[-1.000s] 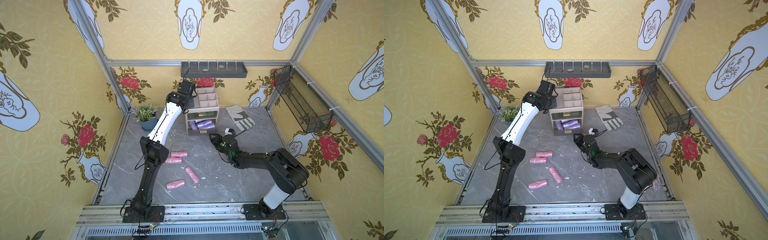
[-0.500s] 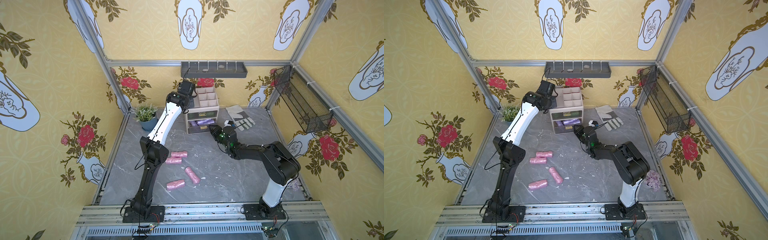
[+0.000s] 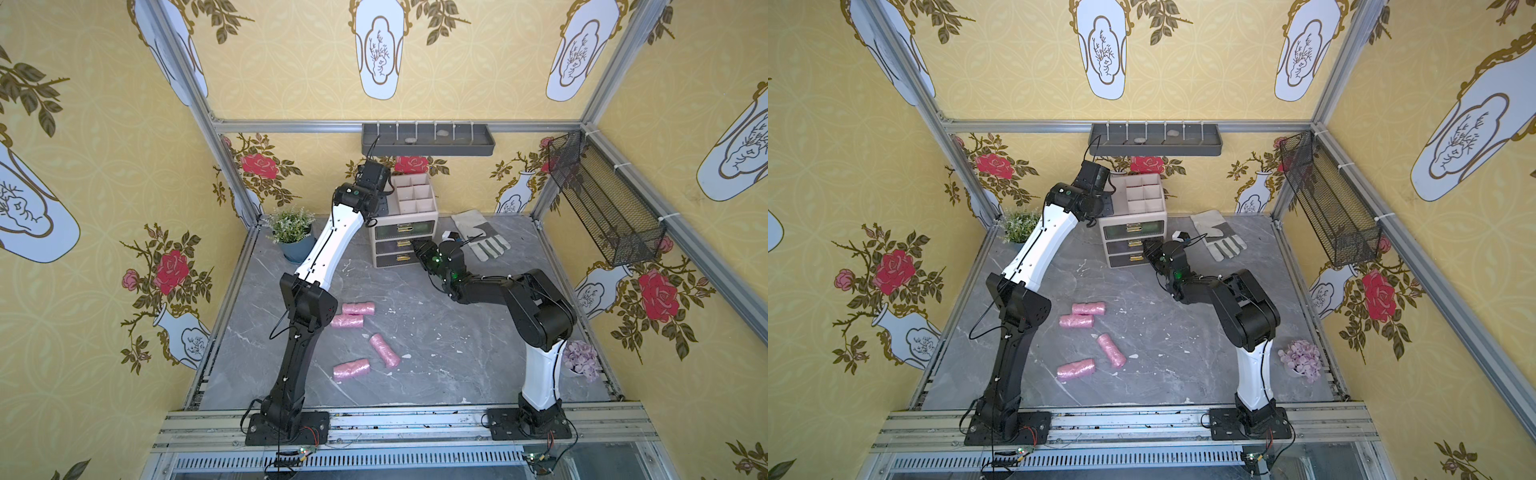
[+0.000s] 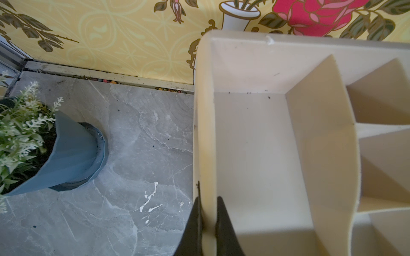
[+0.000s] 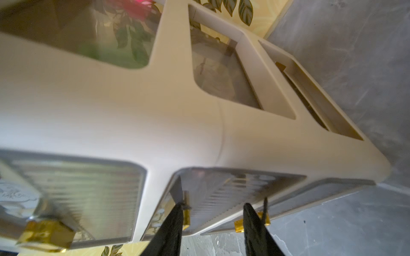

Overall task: Sort the rolls of trash bags by color and place them into the drawer
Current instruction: Close the drawer in the storage box, then open the drawer in the storage box.

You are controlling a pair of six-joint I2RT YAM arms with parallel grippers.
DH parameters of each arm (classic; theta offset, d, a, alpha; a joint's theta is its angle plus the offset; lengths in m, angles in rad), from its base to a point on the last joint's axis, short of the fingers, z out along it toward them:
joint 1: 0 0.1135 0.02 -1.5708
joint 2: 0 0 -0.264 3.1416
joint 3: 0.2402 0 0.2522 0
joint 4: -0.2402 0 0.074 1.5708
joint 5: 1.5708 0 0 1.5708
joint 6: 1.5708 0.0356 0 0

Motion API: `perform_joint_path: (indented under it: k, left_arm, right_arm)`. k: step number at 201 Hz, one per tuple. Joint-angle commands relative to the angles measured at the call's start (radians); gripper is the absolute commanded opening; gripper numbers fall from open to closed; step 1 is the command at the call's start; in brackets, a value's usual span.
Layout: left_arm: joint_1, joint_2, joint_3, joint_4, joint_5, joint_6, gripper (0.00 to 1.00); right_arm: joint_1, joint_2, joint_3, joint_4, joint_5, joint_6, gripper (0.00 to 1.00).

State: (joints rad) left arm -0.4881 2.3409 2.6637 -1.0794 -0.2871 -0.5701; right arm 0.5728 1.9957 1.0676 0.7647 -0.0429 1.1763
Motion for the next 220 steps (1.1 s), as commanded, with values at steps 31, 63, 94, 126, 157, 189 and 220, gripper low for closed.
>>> perform_joint_path:
  k: [31,63,94,126,157,189,220]
  left_arm:
    - [0.000,0.003,-0.015,-0.025,0.046,0.001,0.03]
    - [0.002,-0.004,-0.025,-0.019,0.050,-0.002,0.03]
    - [0.002,-0.008,-0.024,-0.019,0.051,-0.003,0.03]
    - [0.002,-0.009,-0.022,-0.020,0.056,-0.005,0.03]
    - [0.003,-0.008,-0.020,-0.020,0.056,0.000,0.03]
    - [0.007,-0.008,-0.020,-0.025,0.057,0.003,0.03]
    - [0.010,-0.006,-0.021,-0.019,0.062,0.001,0.03]
  right_arm:
    - [0.003,-0.006,-0.003,0.025,-0.017,0.003,0.46]
    - [0.022,-0.083,-0.161,0.094,-0.009,0.059,0.46]
    - [0.038,-0.078,-0.270,0.215,-0.019,0.150,0.43]
    - [0.037,0.027,-0.262,0.363,-0.041,0.209,0.39]
    - [0.039,0.135,-0.225,0.489,-0.031,0.266,0.38]
    - [0.043,0.194,-0.192,0.532,0.000,0.278,0.39]
    - [0.044,0.213,-0.160,0.539,0.011,0.273,0.39]
